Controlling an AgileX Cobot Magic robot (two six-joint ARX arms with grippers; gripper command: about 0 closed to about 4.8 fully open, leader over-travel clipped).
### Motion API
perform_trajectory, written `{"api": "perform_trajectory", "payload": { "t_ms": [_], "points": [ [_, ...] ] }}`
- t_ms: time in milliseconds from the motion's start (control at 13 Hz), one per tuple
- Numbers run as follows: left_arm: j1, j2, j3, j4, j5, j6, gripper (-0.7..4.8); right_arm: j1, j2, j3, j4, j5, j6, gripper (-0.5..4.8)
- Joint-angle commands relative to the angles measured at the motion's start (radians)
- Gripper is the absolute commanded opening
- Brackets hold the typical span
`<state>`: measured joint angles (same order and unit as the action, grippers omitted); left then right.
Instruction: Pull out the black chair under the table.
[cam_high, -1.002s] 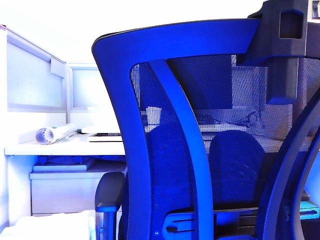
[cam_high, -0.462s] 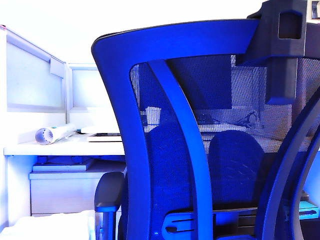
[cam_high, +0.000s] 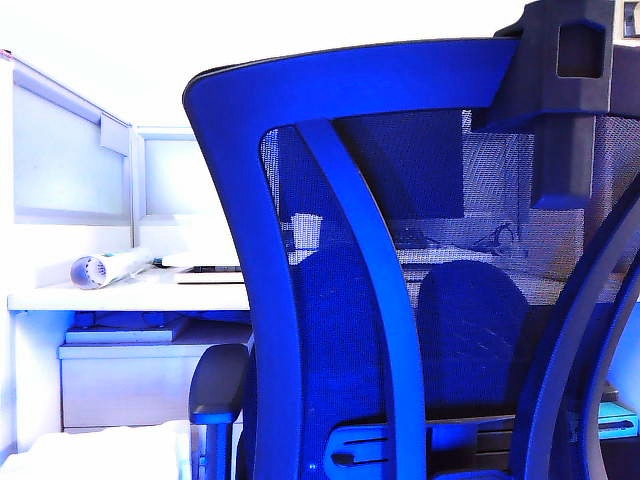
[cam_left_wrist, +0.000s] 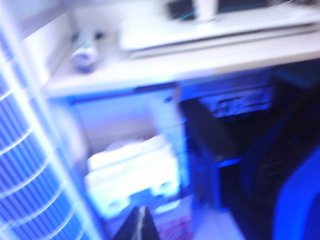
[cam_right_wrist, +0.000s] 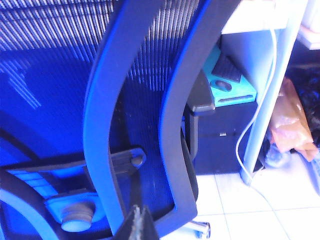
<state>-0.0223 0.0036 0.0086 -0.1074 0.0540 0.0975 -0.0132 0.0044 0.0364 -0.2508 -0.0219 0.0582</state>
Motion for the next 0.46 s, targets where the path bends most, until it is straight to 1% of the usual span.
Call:
{"api": "perform_trajectory", "payload": {
  "t_ms": [77, 462],
  "points": [
    [0.0, 0.002, -0.001, -0.084, -0.087, -0.001, -0.05, 0.0, -0.003, -0.009, 0.016, 0.004, -0.007, -0.02],
    [0.0, 0.002, -0.001, -0.079, -0.092, -0.007, -0.05, 0.001, -0.003, -0.009, 0.017, -0.002, -0.006, -0.01]
  ]
}}
